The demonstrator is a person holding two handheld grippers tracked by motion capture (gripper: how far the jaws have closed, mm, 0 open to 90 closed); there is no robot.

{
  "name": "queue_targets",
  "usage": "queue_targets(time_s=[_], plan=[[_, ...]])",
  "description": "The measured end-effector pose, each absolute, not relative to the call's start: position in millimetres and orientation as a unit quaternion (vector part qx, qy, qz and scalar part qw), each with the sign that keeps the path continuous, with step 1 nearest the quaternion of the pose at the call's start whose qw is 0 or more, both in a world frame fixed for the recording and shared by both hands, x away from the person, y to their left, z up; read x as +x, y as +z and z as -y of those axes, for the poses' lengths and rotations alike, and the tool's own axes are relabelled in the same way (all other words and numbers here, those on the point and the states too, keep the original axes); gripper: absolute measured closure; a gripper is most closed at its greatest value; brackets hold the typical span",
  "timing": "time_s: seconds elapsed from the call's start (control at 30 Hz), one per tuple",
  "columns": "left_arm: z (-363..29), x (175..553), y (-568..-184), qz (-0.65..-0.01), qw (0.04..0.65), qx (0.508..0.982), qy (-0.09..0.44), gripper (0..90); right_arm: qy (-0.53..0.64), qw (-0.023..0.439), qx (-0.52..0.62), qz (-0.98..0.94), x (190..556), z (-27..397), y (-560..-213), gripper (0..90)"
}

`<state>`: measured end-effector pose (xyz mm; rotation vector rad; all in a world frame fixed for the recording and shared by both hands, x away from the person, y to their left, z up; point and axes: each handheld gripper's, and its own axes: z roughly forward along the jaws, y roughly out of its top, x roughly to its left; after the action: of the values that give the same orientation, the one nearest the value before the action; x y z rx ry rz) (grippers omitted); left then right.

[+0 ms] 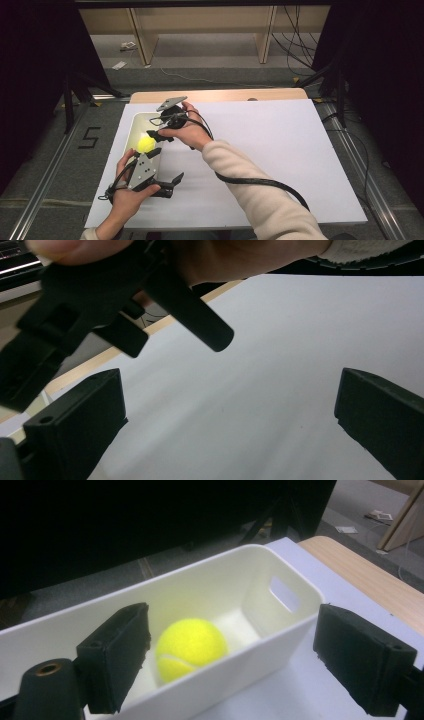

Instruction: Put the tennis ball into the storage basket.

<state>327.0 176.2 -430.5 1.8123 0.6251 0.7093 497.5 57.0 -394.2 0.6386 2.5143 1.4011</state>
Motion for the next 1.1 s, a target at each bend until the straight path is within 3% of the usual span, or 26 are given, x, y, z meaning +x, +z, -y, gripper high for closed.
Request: queue_targets(time_s=[1.1], plan=[[-176.2,327.4,-430.7,-0.266,0.524,0.753,0.296,0.0,0.480,0.123,0.264,-0.827,485.1,41.4,-402.2,15.8]])
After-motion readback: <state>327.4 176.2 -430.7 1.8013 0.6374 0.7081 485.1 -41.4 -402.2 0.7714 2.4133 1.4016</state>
